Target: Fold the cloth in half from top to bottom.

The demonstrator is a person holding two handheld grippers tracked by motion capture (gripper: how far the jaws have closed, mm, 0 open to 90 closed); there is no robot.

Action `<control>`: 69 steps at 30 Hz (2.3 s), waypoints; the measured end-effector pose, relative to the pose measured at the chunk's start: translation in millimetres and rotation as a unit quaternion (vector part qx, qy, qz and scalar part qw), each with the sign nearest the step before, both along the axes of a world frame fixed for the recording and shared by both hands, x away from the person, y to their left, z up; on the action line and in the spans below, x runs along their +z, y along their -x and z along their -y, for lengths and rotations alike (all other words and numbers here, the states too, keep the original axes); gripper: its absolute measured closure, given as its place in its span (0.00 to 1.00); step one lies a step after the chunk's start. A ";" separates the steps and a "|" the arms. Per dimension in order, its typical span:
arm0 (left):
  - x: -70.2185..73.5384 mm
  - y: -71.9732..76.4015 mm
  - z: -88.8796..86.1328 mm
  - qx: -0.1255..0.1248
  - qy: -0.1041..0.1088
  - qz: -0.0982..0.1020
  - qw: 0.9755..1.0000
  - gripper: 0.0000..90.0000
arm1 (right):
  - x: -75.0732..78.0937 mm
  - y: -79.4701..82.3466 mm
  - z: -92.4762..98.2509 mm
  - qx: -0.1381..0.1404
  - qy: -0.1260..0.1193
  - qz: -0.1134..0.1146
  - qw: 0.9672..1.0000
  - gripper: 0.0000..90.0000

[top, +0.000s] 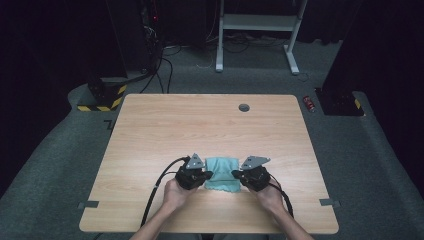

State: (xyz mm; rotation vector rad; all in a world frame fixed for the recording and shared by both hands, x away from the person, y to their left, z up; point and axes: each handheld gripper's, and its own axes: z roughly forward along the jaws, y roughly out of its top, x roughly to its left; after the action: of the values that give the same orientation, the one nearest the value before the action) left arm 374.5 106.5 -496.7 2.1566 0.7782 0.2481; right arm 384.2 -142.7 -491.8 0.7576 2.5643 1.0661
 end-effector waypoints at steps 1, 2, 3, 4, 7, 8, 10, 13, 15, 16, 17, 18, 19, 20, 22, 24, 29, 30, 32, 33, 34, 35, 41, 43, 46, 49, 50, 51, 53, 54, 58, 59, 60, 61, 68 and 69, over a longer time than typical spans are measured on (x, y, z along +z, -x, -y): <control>-0.7 1.4 0.5 -0.002 -0.002 0.001 1.000 1.00 | -1.2 1.3 0.4 0.000 0.000 0.000 1.000 0.99; -1.5 2.7 1.1 -0.002 -0.004 0.003 1.000 1.00 | -2.5 2.2 0.8 0.001 0.000 -0.001 1.000 0.99; -2.0 4.0 1.6 -0.003 -0.008 0.004 1.000 1.00 | -3.7 3.1 1.1 0.002 0.001 -0.002 1.000 0.98; -2.7 4.8 2.2 -0.004 -0.012 0.008 1.000 1.00 | -4.5 4.6 1.1 0.001 0.001 -0.004 1.000 0.98; -4.6 6.9 3.0 -0.005 -0.021 0.013 1.000 1.00 | -6.9 8.4 0.6 0.005 0.002 -0.001 1.000 0.98; -5.2 7.3 2.8 -0.005 -0.022 0.015 1.000 0.99 | -7.4 9.3 0.4 0.007 0.002 0.001 1.000 0.98; -6.0 8.1 2.1 -0.005 -0.022 0.016 1.000 0.99 | -8.4 11.1 0.0 0.007 0.002 0.000 1.000 0.98; -7.0 9.0 1.1 -0.002 -0.028 0.025 0.999 0.99 | -10.5 12.7 -0.3 0.008 0.002 0.000 1.000 0.98; -7.5 7.5 0.5 0.001 -0.033 0.033 0.999 0.99 | -11.7 14.2 -1.7 0.011 0.005 0.004 1.000 0.98; -7.4 5.8 0.1 0.004 -0.032 0.033 0.999 0.99 | -11.7 14.6 -2.4 0.012 0.007 0.006 1.000 0.98; -6.7 3.7 -0.1 0.004 -0.034 0.035 0.999 0.99 | -11.4 14.3 -3.1 0.012 0.007 0.008 1.000 0.98; -5.9 1.7 0.3 0.007 -0.037 0.039 0.999 0.99 | -10.7 13.5 -3.7 0.009 0.006 0.009 1.000 0.98; -5.0 -0.1 0.6 0.008 -0.038 0.041 0.998 0.99 | -9.8 12.3 -3.8 0.005 0.003 0.010 1.000 0.98; -4.3 -1.4 0.8 0.010 -0.039 0.044 0.998 0.99 | -9.3 10.4 -3.9 0.003 0.000 0.012 1.000 0.98; -5.0 -0.4 1.3 0.007 -0.043 0.043 0.998 0.99 | -8.9 10.0 -5.3 0.002 0.001 0.012 1.000 0.98; -7.6 3.9 1.3 -0.003 -0.048 0.043 0.998 0.99 | -10.4 12.5 -6.4 0.010 0.009 0.012 1.000 0.98; -12.3 14.4 -2.3 -0.016 -0.033 0.023 0.999 0.96 | -14.8 18.9 -4.2 0.029 0.003 -0.007 1.000 0.92; -12.4 15.4 -3.2 -0.018 -0.029 0.018 0.999 0.92 | -15.3 20.1 -4.0 0.032 0.000 -0.014 0.999 0.89; -11.4 17.6 -5.3 -0.013 -0.019 0.009 1.000 0.81 | -15.1 21.8 -2.8 0.034 -0.007 -0.017 0.999 0.83; -10.1 18.4 -7.1 -0.012 -0.011 0.004 1.000 0.77 | -14.5 22.3 -2.0 0.033 -0.013 -0.021 0.999 0.80; -8.1 19.4 -9.3 -0.009 -0.003 0.002 1.000 0.73 | -13.2 22.0 -0.1 0.033 -0.020 -0.020 0.999 0.78; -6.0 20.5 -11.7 -0.007 0.007 0.000 1.000 0.70 | -11.7 22.1 2.0 0.031 -0.030 -0.025 0.999 0.77; 2.5 17.0 -18.3 0.006 0.039 -0.013 0.999 0.62 | -5.4 19.3 9.1 0.018 -0.064 -0.036 0.997 0.77; 2.4 13.7 -17.1 0.009 0.052 -0.020 0.998 0.62 | -4.8 17.7 7.5 0.015 -0.073 -0.040 0.996 0.77; 2.9 9.9 -15.9 0.008 0.072 -0.031 0.997 0.61 | -1.4 16.2 7.7 0.011 -0.095 -0.044 0.994 0.77; -1.5 7.2 -10.0 0.008 0.051 -0.038 0.998 0.60 | 1.6 15.5 6.8 -0.003 -0.093 -0.040 0.995 0.77; -3.8 6.6 -7.7 0.007 0.038 -0.038 0.999 0.60 | 0.8 15.2 4.1 -0.007 -0.082 -0.039 0.996 0.78; -6.2 6.5 -5.5 0.006 0.027 -0.039 0.999 0.60 | -1.1 14.8 0.6 -0.008 -0.072 -0.039 0.997 0.79; -9.2 7.1 -3.0 0.001 0.002 -0.038 0.999 0.60 | -6.6 12.7 -6.3 -0.010 -0.055 -0.042 0.998 0.80; -10.0 8.6 -2.5 0.002 -0.008 -0.039 0.999 0.60 | -9.4 11.1 -9.1 -0.014 -0.045 -0.046 0.998 0.81; -11.8 12.3 -8.0 -0.006 -0.050 -0.041 0.998 0.60 | -15.5 9.5 -10.2 -0.023 -0.011 -0.045 0.999 0.81; -12.6 13.5 -9.2 -0.007 -0.059 -0.044 0.997 0.59 | -15.8 9.5 -7.9 -0.027 -0.006 -0.043 0.999 0.81; -12.7 15.1 -10.2 -0.011 -0.067 -0.039 0.997 0.59 | -15.8 9.6 -5.8 -0.032 0.002 -0.041 0.999 0.80; -12.1 16.6 -10.4 -0.010 -0.073 -0.039 0.997 0.59 | -15.9 9.9 -4.0 -0.037 0.008 -0.040 0.998 0.80; -3.6 14.2 -18.4 0.000 -0.033 -0.038 0.999 0.55 | -9.3 7.2 1.0 -0.049 0.002 -0.029 0.998 0.77; -2.1 10.5 -19.5 0.012 -0.021 -0.041 0.999 0.55 | -8.1 5.5 -0.9 -0.049 0.001 -0.027 0.998 0.77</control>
State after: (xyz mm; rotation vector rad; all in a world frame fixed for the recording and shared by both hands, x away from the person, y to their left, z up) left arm 364.1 126.0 -498.8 2.2085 0.8538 0.1908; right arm 378.7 -141.9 -499.9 0.9136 2.5422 1.0272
